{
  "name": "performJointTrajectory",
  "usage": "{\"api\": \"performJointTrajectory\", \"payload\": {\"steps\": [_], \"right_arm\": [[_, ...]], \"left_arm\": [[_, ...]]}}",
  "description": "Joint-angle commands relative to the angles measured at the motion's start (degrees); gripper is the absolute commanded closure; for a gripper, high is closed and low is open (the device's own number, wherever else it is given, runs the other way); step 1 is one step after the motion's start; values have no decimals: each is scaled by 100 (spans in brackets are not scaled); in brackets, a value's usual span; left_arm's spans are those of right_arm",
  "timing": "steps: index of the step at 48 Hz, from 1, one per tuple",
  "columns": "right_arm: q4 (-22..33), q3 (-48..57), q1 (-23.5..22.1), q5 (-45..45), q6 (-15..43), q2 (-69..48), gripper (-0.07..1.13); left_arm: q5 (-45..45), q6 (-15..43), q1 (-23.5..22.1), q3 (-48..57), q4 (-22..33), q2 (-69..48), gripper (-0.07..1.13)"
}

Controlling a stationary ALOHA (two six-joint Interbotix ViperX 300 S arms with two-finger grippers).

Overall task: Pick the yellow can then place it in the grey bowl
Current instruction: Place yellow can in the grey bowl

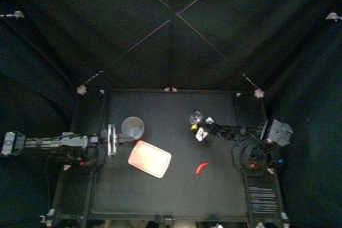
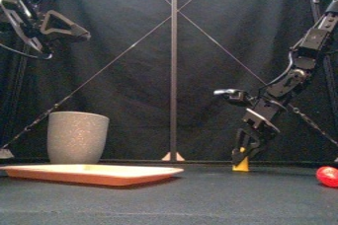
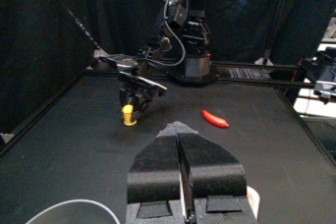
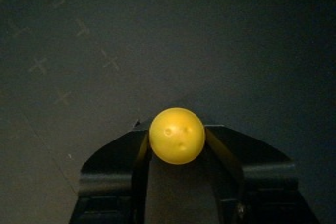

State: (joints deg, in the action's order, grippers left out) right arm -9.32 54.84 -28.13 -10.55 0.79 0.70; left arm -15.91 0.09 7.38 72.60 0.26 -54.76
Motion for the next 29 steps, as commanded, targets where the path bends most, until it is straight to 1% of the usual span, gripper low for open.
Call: {"api": "performJointTrajectory", "payload": {"steps": [1, 12, 16, 21, 29], "right_arm": [[18, -105, 9, -18, -9, -105, 42], [-9, -255, 79, -9, 9, -158, 42], [18, -571, 378, -9, 0, -281, 42], [114, -1257, 765, 9, -35, -378, 42], [466, -2250, 1063, 0, -18, -185, 42]], "left_arm": [[-35, 9, 26, -79, -9, 18, 109], [-44, 9, 44, -79, -9, 26, 109], [-53, 9, 53, -97, -9, 26, 109], [-97, 9, 62, -141, -18, 18, 109], [-176, 9, 53, -167, -18, 26, 109]]}}
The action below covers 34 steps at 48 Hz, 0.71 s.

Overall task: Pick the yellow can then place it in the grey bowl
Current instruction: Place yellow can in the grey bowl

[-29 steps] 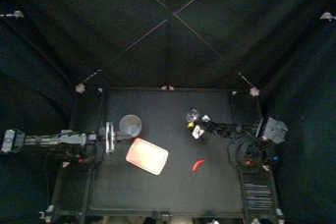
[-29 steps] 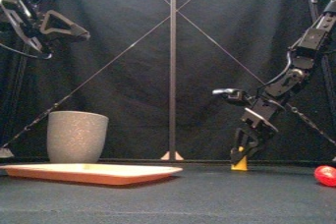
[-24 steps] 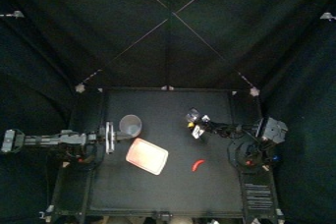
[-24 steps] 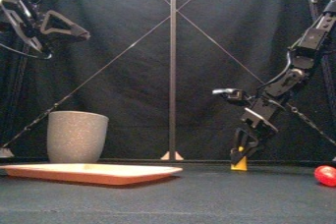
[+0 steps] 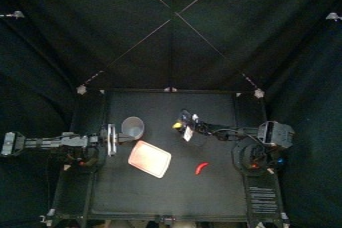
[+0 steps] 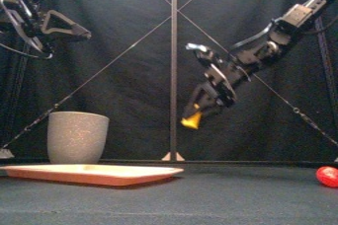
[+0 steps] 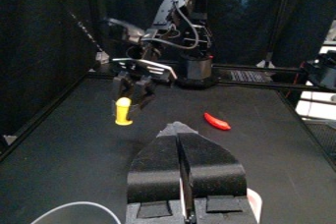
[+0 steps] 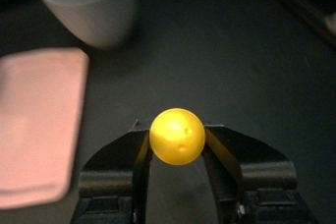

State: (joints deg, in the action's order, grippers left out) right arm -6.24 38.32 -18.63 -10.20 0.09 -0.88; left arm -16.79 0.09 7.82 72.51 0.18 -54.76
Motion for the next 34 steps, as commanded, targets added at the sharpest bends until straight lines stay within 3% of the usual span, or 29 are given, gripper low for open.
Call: {"api": "performJointTrajectory", "payload": {"steps": [1, 22, 34], "right_arm": [[176, -712, 141, -35, 53, 35, 42], [281, -3489, 457, -26, 44, 2039, 42], [492, -4746, 642, 721, 35, 2795, 35]], "left_arm": [[-97, 9, 18, -158, -9, 18, 109], [-185, 9, 9, -132, -26, 18, 109], [-176, 9, 18, -79, -26, 18, 109]]}}
